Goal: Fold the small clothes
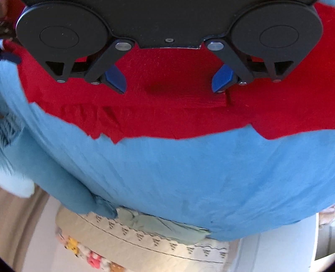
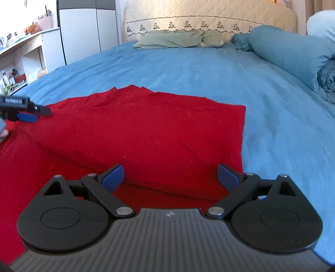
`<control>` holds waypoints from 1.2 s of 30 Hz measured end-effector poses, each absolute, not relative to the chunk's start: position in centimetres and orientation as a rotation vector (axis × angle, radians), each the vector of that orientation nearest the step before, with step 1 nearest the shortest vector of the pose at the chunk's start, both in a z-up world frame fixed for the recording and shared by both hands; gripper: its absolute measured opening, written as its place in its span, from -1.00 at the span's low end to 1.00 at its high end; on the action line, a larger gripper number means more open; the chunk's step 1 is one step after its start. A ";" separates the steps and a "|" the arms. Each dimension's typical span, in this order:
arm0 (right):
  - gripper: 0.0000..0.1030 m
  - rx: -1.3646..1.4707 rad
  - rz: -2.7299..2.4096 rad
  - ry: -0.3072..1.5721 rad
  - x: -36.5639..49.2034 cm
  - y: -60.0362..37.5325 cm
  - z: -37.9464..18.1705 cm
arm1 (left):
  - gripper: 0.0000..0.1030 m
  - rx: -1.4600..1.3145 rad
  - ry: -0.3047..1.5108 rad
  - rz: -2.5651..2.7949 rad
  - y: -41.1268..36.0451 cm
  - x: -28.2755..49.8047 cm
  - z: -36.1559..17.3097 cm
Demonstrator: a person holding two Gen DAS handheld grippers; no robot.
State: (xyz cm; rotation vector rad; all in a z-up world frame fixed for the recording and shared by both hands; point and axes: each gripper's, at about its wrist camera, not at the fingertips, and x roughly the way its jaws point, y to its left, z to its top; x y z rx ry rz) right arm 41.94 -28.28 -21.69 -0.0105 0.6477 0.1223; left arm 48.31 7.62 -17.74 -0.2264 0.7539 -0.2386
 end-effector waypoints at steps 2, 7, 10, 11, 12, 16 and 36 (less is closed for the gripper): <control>1.00 -0.015 0.119 0.624 41.6 -28.0 -20.8 | 0.78 -0.222 0.699 -0.215 8.2 47.0 -15.8; 1.00 -0.054 0.157 0.522 39.2 -25.8 -15.9 | 1.00 -0.274 0.563 -0.176 12.1 41.4 -9.4; 1.00 -0.088 0.183 0.488 38.2 -23.3 -12.6 | 1.00 -0.320 0.497 -0.096 15.9 38.0 -6.5; 1.00 -0.094 0.185 0.492 38.2 -22.4 -11.9 | 1.00 -0.341 0.491 -0.057 17.5 37.0 -6.0; 1.00 -0.097 0.188 0.499 38.2 -21.4 -11.2 | 1.00 -0.359 0.496 -0.023 18.8 36.3 -5.9; 1.00 -0.073 0.262 0.526 38.2 -16.9 -10.0 | 1.00 -0.426 0.550 0.114 25.4 34.1 -7.5; 1.00 -0.086 0.410 0.580 39.9 1.0 -14.7 | -0.29 -0.707 0.530 0.333 43.2 37.4 -18.2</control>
